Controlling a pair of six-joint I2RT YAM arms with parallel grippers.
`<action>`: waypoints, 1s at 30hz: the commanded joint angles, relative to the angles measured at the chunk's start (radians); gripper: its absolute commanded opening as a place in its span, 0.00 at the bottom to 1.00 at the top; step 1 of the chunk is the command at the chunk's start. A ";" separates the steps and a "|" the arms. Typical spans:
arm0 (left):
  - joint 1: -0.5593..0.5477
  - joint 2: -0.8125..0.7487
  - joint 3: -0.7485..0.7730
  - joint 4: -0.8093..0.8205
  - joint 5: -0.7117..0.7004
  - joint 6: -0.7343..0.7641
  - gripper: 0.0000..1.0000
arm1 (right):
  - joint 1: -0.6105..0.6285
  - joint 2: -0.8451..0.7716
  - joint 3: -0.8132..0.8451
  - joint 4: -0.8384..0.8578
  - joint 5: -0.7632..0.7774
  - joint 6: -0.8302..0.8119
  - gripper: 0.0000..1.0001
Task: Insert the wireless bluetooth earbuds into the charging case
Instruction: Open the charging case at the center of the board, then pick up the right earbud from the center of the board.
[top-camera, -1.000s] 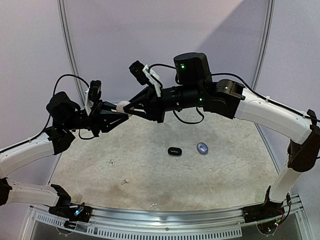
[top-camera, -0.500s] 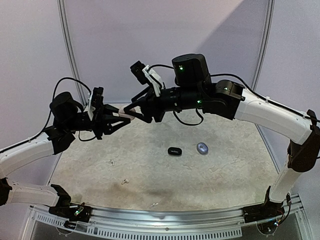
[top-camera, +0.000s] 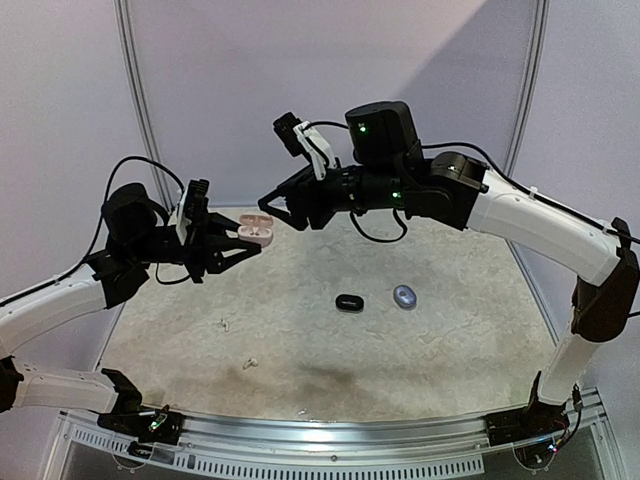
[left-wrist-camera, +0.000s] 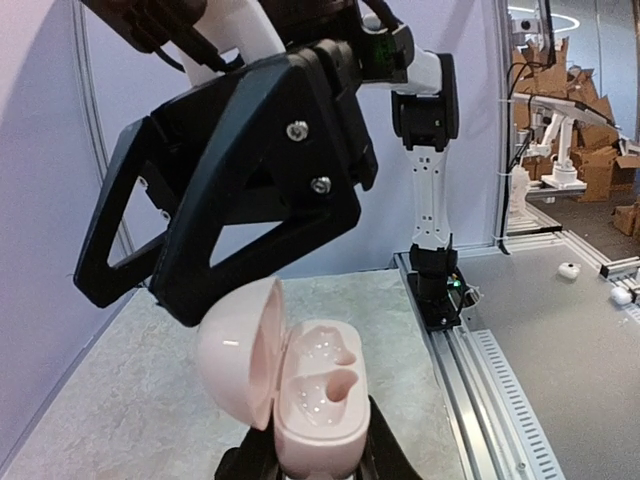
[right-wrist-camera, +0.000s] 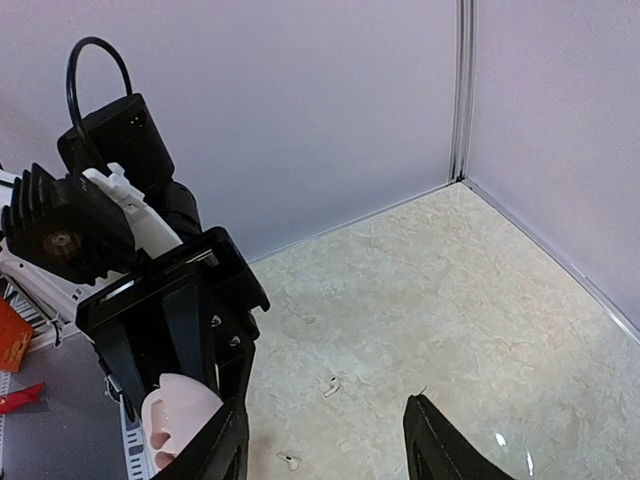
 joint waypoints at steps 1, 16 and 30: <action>-0.008 -0.011 -0.001 0.001 -0.052 -0.137 0.00 | -0.005 0.018 0.019 -0.031 -0.002 0.031 0.56; 0.166 -0.150 -0.117 -0.135 -0.310 -0.315 0.00 | -0.068 0.085 0.035 -0.210 0.211 0.303 0.63; 0.334 -0.400 -0.309 -0.219 -0.515 -0.330 0.00 | 0.154 0.471 0.195 -0.250 0.180 0.283 0.69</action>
